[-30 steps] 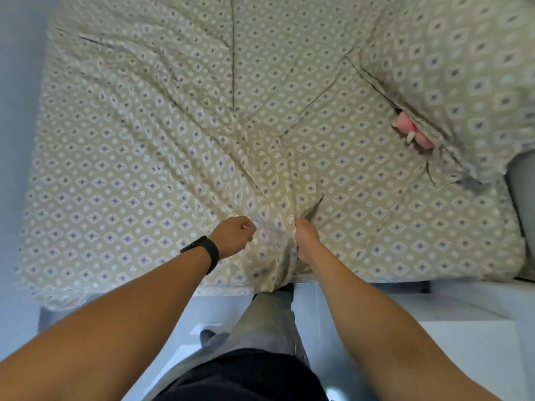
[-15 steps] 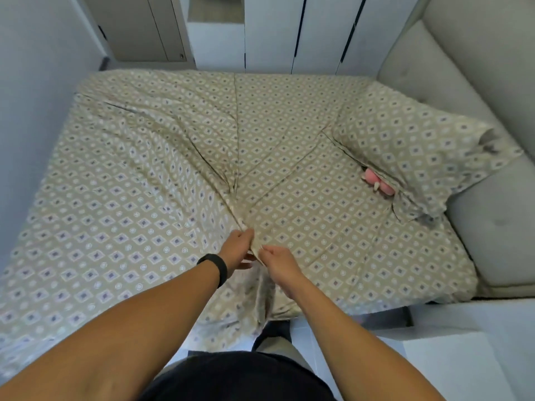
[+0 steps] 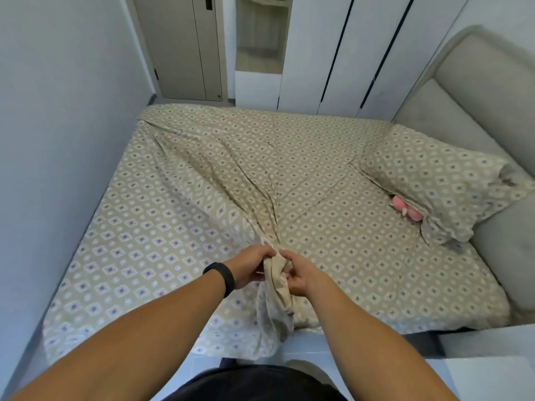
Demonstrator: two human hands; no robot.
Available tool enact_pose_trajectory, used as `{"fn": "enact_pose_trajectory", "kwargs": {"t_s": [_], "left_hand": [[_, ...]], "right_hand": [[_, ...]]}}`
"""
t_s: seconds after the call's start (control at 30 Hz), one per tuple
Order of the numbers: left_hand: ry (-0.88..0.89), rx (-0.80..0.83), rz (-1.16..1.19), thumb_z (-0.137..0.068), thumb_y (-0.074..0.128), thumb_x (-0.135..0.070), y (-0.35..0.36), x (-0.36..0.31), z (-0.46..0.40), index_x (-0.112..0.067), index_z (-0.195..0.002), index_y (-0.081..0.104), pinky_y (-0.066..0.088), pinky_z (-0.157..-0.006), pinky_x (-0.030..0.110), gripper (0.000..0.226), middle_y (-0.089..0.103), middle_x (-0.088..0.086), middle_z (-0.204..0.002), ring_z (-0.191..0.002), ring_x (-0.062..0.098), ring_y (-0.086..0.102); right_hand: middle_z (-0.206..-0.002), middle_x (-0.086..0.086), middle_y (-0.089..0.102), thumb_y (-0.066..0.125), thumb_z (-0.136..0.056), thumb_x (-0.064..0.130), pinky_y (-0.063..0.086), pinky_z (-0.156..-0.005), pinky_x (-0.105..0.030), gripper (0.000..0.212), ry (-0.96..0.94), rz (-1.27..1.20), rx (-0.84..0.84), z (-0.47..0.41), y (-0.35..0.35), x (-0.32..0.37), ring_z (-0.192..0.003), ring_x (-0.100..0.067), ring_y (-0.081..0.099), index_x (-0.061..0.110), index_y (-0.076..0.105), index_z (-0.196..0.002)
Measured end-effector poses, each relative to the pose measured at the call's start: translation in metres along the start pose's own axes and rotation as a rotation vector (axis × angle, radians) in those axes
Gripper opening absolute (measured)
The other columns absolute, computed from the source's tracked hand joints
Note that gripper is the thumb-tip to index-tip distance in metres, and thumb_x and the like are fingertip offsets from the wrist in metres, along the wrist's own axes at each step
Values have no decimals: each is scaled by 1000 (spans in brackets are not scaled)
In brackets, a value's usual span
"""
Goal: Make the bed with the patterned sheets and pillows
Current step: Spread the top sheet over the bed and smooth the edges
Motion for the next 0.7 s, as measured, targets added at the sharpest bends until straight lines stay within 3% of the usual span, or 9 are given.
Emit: {"fn": "enact_pose_trajectory", "kwargs": {"t_s": [0.03, 0.07, 0.1, 0.17, 0.27, 0.37, 0.47, 0.6, 0.7], "left_hand": [[3, 7, 19, -97, 52, -24, -7, 4, 7, -12, -95, 68, 52, -87, 37, 20, 73, 4, -82, -84, 22, 65], [4, -5, 46, -96, 53, -25, -14, 9, 13, -12, -95, 68, 52, -84, 37, 19, 70, 5, -82, -83, 22, 63], [9, -31, 67, -95, 54, -25, -21, 17, 19, -13, -91, 64, 50, -80, 37, 16, 66, 5, -79, -80, 22, 60], [17, -97, 132, -93, 56, -25, -36, 36, 37, -16, -80, 54, 47, -77, 36, 16, 55, 3, -68, -71, 21, 53], [-20, -146, 154, -88, 59, -29, -53, 71, 60, -18, -82, 48, 47, -79, 35, 17, 51, 2, -71, -73, 21, 52], [-51, -225, 110, -92, 56, -33, -64, 99, 84, -19, -88, 54, 47, -76, 33, 15, 54, 2, -82, -73, 19, 53], [-42, -383, 160, -96, 54, -40, -88, 118, 120, -19, -100, 61, 49, -73, 34, 23, 60, 4, -96, -74, 20, 54], [103, -550, 277, -100, 54, -40, -139, 120, 160, -18, -122, 55, 55, -79, 41, 31, 59, 10, -113, -83, 26, 59], [132, -448, 243, -96, 57, -42, -162, 112, 184, -17, -120, 64, 57, -83, 41, 36, 68, 10, -112, -88, 26, 65]], "right_hand": [[-63, -7, 55, 55, -99, 16, 48, -45, -21, 25, -2, 18, 0, 2, 4, 1, -45, -15, 50, -4, 64, -88], [-52, -1, 41, 47, -101, 13, 35, -31, -20, 32, -6, 25, -2, 8, 10, 0, -35, -11, 35, 4, 54, -71], [-50, 3, 33, 44, -103, 12, 26, -28, -20, 37, -24, 61, -9, 16, 17, -3, -33, -9, 27, 11, 46, -66], [-51, 4, 32, 48, -101, 15, 22, -36, -21, 34, -157, 243, -58, 38, 33, -16, -40, -10, 25, 18, 43, -68], [-63, -2, 50, 60, -90, 22, 35, -53, -31, 23, -424, 538, -143, 61, 56, -43, -58, -16, 46, 22, 57, -68], [-72, 3, 49, 59, -86, 23, 35, -61, -31, 31, -629, 750, -34, 80, 87, -74, -67, -15, 45, 26, 51, -56], [-91, 1, 53, 56, -92, 16, 39, -67, -25, 27, -732, 931, 47, 83, 114, -112, -76, -10, 49, 16, 53, -65], [-90, 0, 51, 57, -85, 21, 40, -78, -39, 35, -881, 1094, 145, 79, 144, -159, -81, -16, 50, 28, 49, -51], [-91, 15, 51, 60, -87, 13, 42, -77, -23, 44, -899, 1179, 236, 78, 162, -188, -81, -3, 51, 32, 51, -48]]}}
Point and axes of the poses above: each hand's wrist, its own z-axis away from the middle knuckle, its own y-axis out of the palm, x = y × z, the point moved 1 cm from there along -z, towards the middle knuckle
